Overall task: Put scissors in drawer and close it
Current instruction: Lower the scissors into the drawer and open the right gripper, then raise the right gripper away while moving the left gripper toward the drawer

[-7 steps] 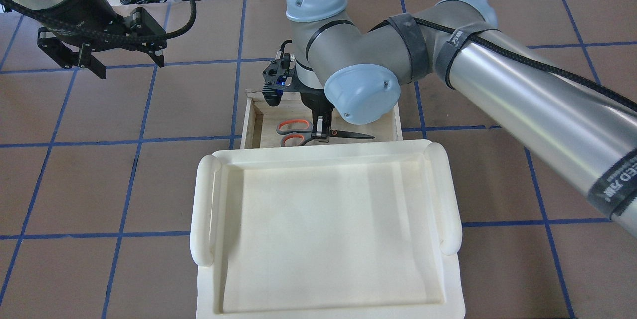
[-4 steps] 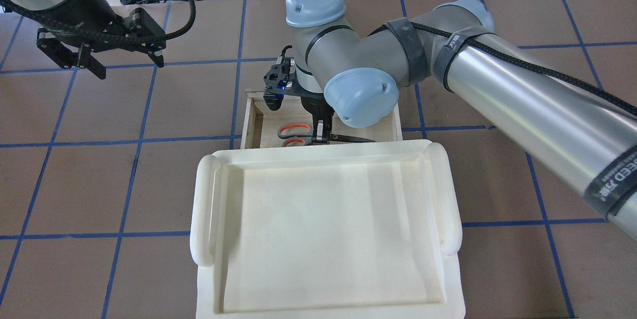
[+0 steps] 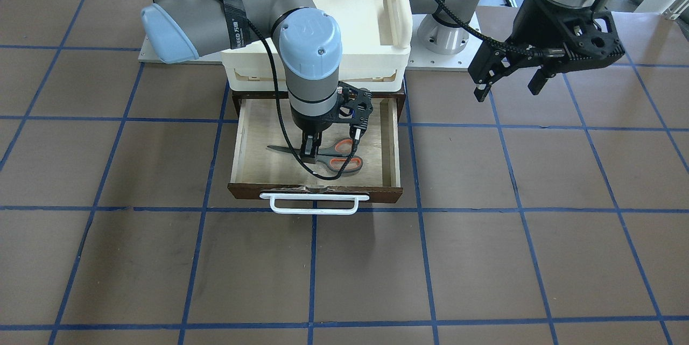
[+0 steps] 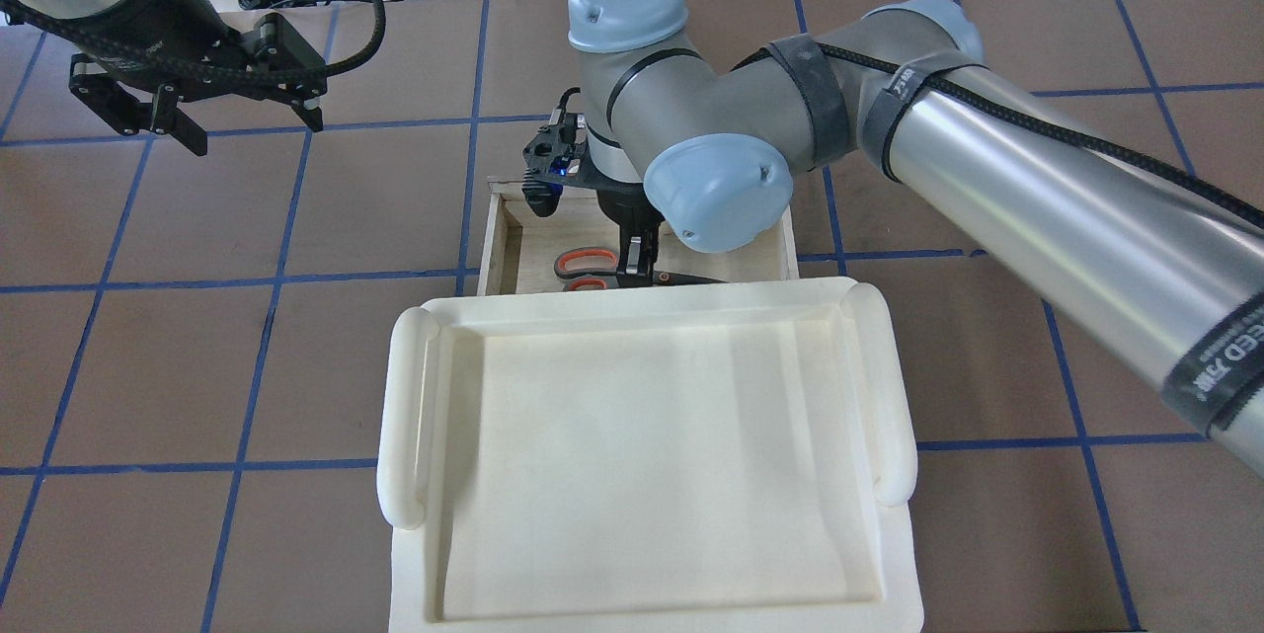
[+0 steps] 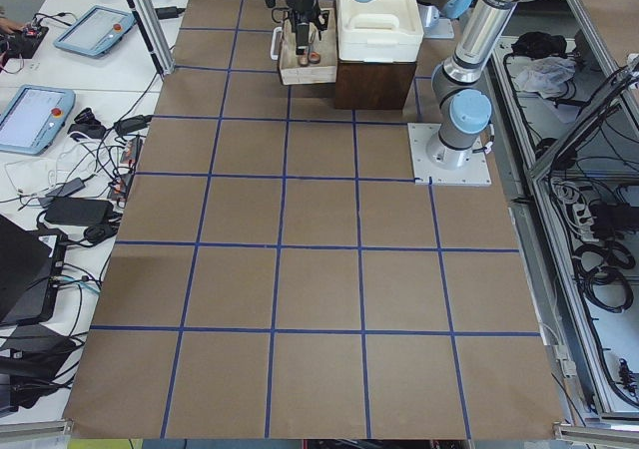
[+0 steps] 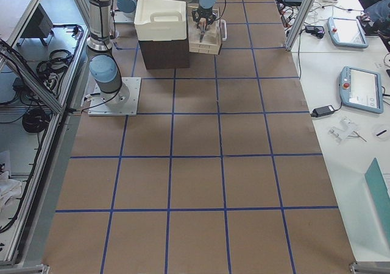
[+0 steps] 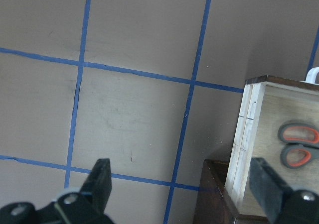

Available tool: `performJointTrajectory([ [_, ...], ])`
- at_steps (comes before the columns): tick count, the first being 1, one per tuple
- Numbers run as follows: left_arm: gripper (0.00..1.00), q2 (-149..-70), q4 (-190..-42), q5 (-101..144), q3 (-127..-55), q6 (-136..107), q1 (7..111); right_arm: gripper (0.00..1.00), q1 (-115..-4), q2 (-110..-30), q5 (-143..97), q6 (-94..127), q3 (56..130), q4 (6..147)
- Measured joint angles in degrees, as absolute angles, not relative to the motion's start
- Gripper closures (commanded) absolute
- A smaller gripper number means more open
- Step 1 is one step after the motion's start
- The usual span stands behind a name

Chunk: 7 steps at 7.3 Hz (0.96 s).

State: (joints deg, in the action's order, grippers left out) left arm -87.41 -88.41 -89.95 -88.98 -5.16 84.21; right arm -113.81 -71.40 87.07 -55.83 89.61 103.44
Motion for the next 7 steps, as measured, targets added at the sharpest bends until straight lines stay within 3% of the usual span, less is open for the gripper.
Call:
performJointTrajectory([
  [7,0.0,-101.3,-82.4,-86.5,-79.8,-9.3,87.6,0.0,-102.1,-78.6,87.9,2.1,85.0,108.7],
])
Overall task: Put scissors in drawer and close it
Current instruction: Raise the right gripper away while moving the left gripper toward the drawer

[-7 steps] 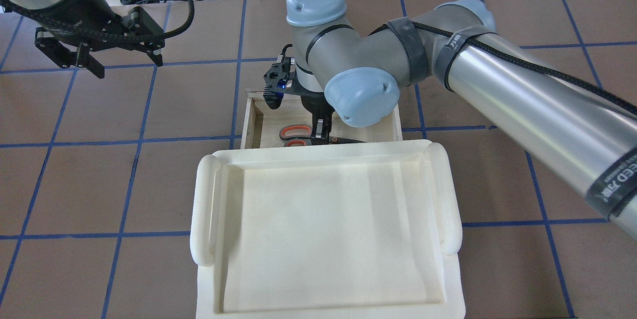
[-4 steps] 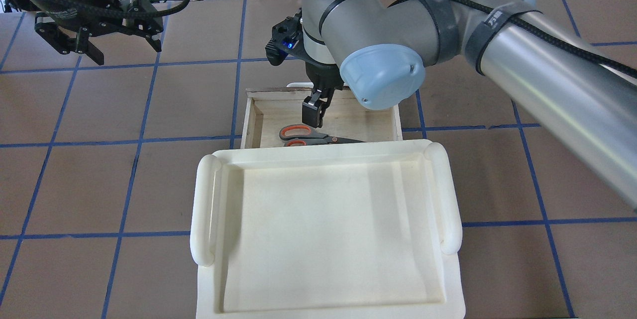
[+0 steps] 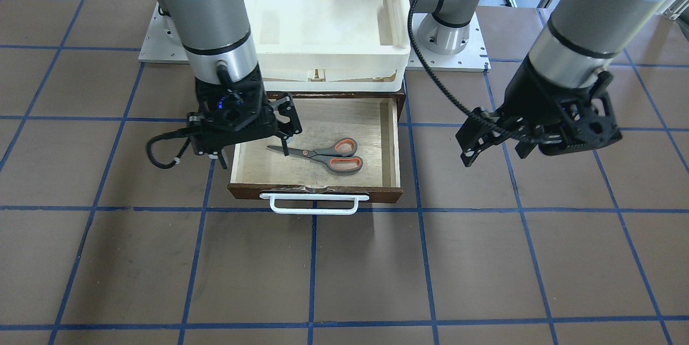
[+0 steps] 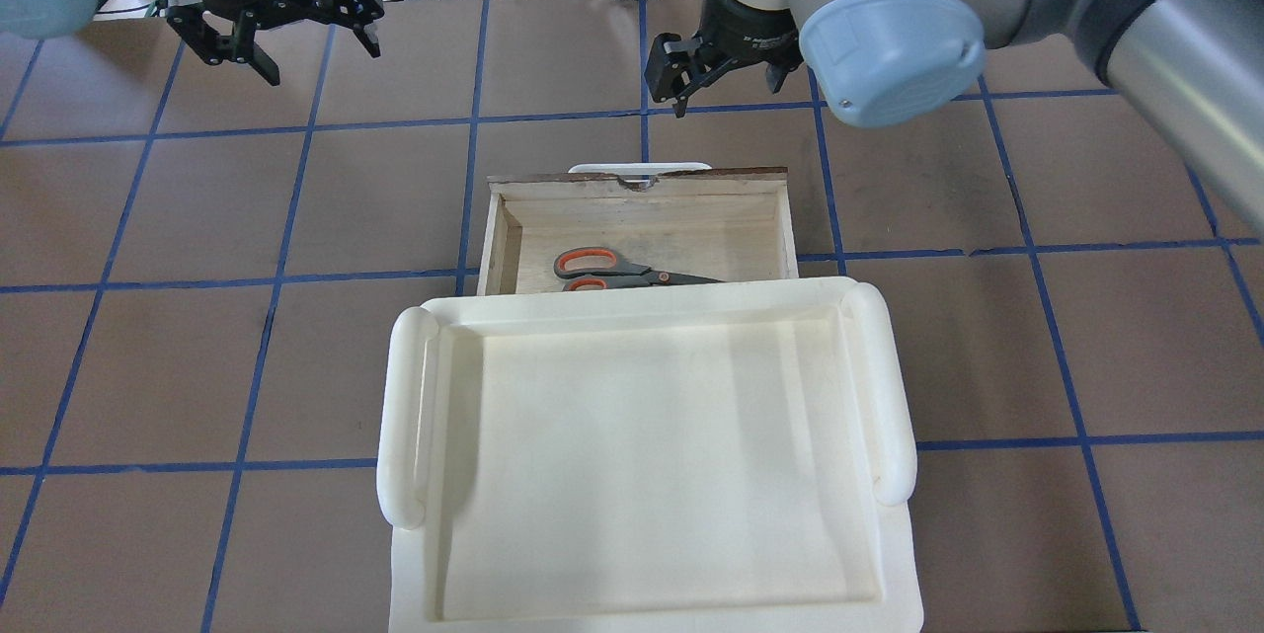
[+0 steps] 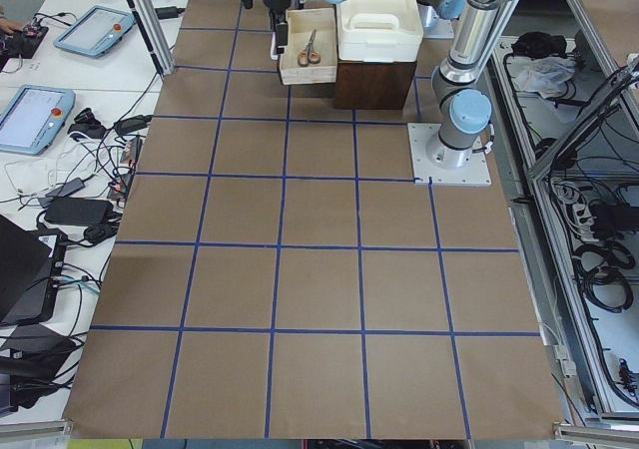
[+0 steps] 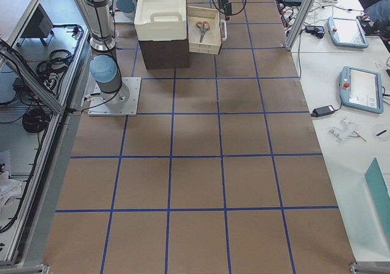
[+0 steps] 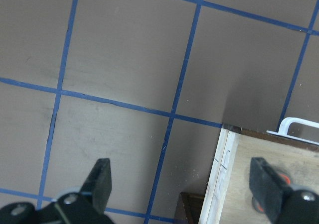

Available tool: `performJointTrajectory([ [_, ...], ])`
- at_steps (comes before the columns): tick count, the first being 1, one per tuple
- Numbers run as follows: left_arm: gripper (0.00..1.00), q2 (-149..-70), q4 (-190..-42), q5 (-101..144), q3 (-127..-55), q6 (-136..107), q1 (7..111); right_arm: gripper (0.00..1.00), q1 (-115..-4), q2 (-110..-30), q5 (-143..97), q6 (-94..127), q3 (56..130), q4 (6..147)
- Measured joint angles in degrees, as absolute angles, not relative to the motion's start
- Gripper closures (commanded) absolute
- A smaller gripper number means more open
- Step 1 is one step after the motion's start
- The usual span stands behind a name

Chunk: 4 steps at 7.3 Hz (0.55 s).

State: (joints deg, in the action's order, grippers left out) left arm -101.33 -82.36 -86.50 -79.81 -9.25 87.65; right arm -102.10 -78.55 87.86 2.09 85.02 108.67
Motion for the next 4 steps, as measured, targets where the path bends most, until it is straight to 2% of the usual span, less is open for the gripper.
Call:
performJointTrajectory([
  [4,0.0,-116.0,-72.9,-85.2,-74.4,-15.1,96.1,0.0,-93.7,-81.8,87.9,4.2,86.0,103.5],
])
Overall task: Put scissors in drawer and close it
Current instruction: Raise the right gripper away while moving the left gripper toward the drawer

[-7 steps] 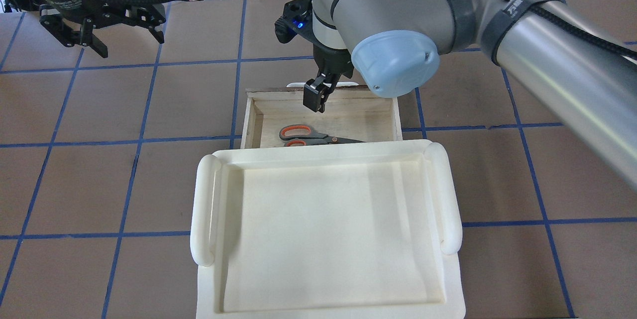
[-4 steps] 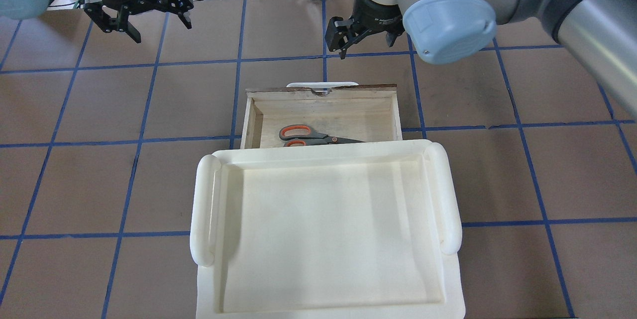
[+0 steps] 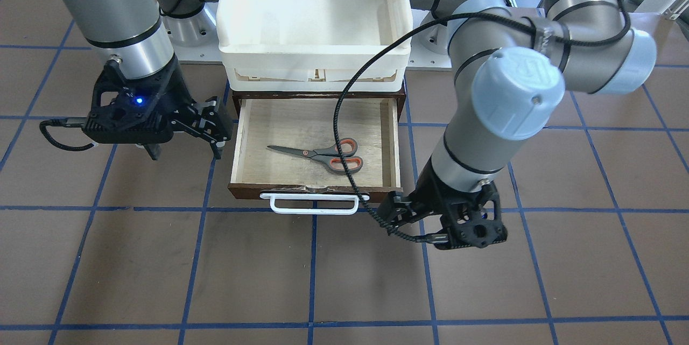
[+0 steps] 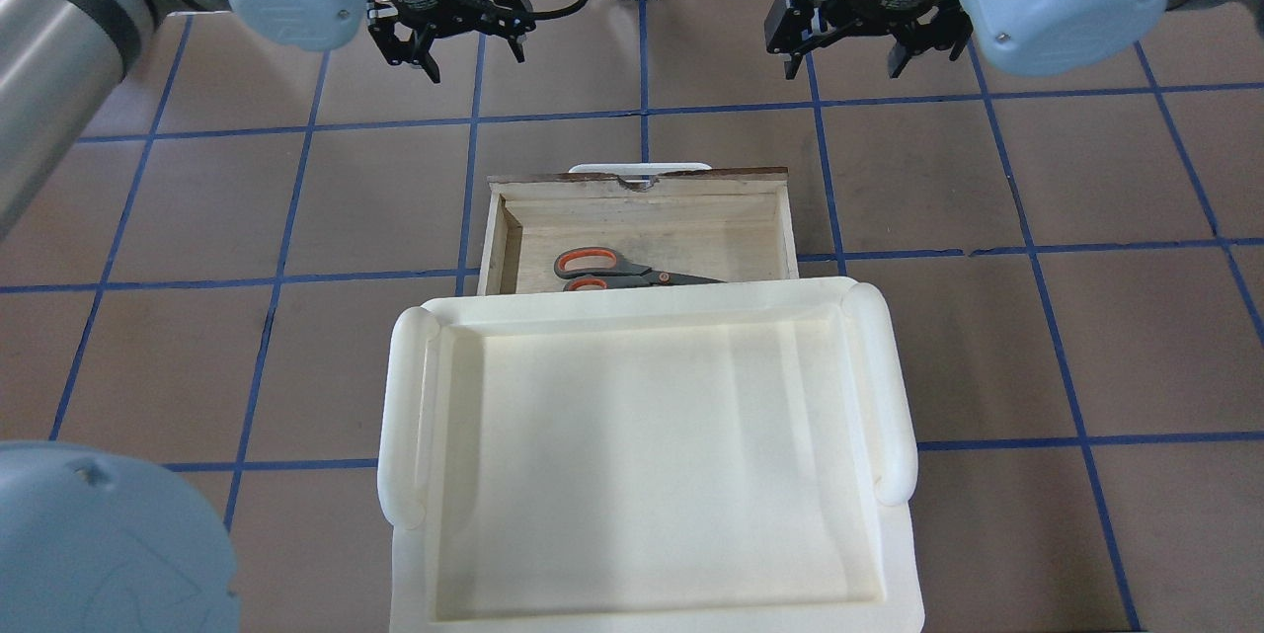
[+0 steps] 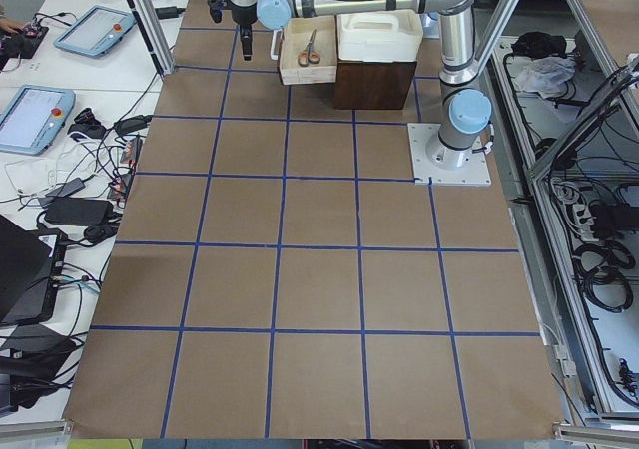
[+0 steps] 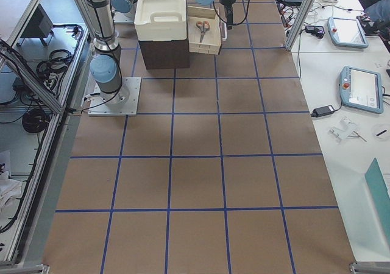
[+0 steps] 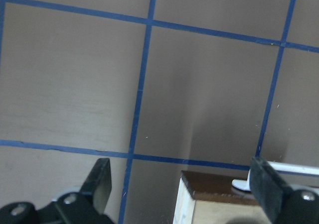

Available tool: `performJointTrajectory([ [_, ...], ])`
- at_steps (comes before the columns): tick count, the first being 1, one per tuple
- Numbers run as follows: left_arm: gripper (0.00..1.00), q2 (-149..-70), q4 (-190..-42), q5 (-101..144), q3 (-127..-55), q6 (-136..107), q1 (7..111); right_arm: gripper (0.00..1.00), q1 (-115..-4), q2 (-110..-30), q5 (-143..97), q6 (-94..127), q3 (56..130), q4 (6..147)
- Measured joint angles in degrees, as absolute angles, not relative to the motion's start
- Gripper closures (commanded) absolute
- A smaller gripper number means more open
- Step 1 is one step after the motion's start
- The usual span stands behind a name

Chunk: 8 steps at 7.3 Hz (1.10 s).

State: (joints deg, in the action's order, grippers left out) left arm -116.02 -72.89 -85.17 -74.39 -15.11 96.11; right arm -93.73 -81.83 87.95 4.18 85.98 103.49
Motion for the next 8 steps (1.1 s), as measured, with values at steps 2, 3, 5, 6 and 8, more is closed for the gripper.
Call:
performJointTrajectory([
  [2,0.0,-120.9,-71.2,-84.8,-72.2,-16.5,99.3,0.0,-92.7,-83.6,88.3,2.0,86.3,99.7],
  [3,0.0,-122.3,-70.3,-84.8,-72.1,-16.6,100.4,0.0,-92.6,-83.8,88.7,1.7,86.4,98.1],
  [5,0.0,-123.9,-69.7,-85.1,-72.8,-15.9,101.6,0.0,-92.5,-83.8,91.8,1.7,86.5,97.1],
  [6,0.0,-124.8,-69.4,-85.3,-73.0,-15.3,101.8,0.0,-92.5,-84.0,93.1,2.1,86.5,96.8],
  [8,0.0,-126.2,-68.9,-85.2,-73.2,-14.6,102.0,0.0,-92.5,-85.1,93.7,2.7,86.4,95.2],
])
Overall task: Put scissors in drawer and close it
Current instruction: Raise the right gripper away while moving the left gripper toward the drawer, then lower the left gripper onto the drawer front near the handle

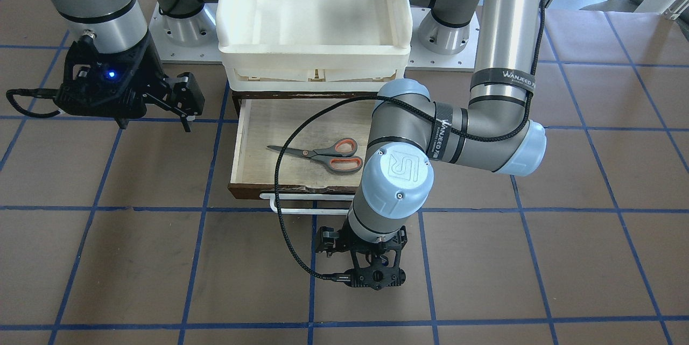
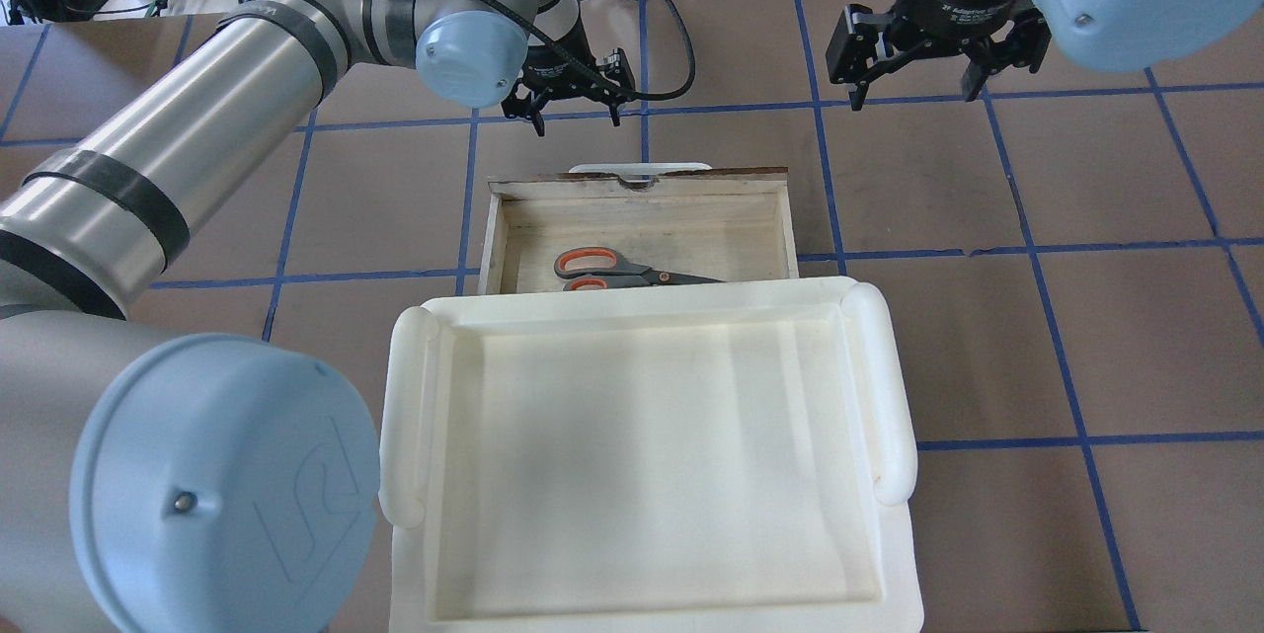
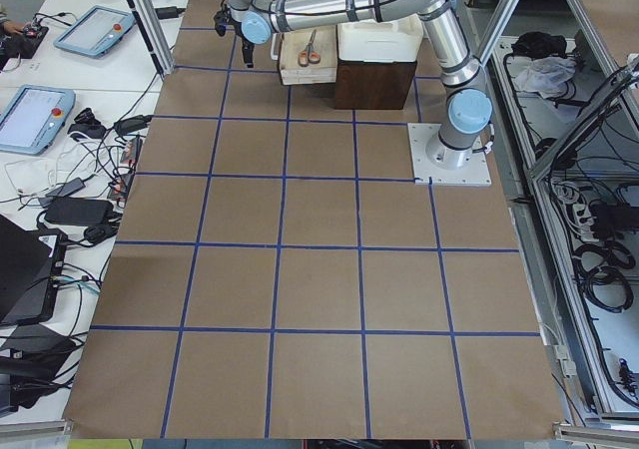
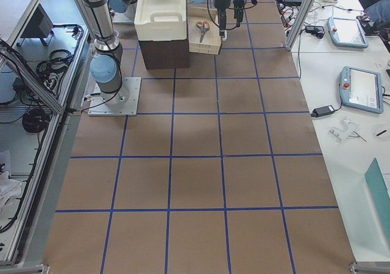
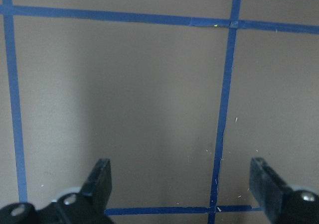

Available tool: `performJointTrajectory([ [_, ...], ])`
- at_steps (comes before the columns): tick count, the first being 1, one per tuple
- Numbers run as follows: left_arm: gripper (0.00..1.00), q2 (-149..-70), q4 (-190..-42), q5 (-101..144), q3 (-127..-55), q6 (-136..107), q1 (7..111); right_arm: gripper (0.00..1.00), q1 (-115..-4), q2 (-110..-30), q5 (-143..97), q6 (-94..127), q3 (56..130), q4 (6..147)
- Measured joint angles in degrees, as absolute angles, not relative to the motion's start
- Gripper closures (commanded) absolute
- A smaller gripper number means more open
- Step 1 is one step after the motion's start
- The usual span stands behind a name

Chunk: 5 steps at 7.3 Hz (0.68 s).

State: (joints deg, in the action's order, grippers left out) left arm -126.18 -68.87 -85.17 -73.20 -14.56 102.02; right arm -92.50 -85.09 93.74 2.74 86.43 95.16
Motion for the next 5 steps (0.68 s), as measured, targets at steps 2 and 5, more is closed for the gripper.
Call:
performJointTrajectory([
  [2,0.0,-126.4,-68.8,-84.8,-74.6,-14.5,102.1,0.0,-92.5,-86.1,93.6,3.6,86.5,93.5],
  [5,0.0,-126.1,-69.8,-84.2,-76.0,-14.4,102.2,0.0,-92.6,-87.5,93.0,2.6,86.5,86.4],
])
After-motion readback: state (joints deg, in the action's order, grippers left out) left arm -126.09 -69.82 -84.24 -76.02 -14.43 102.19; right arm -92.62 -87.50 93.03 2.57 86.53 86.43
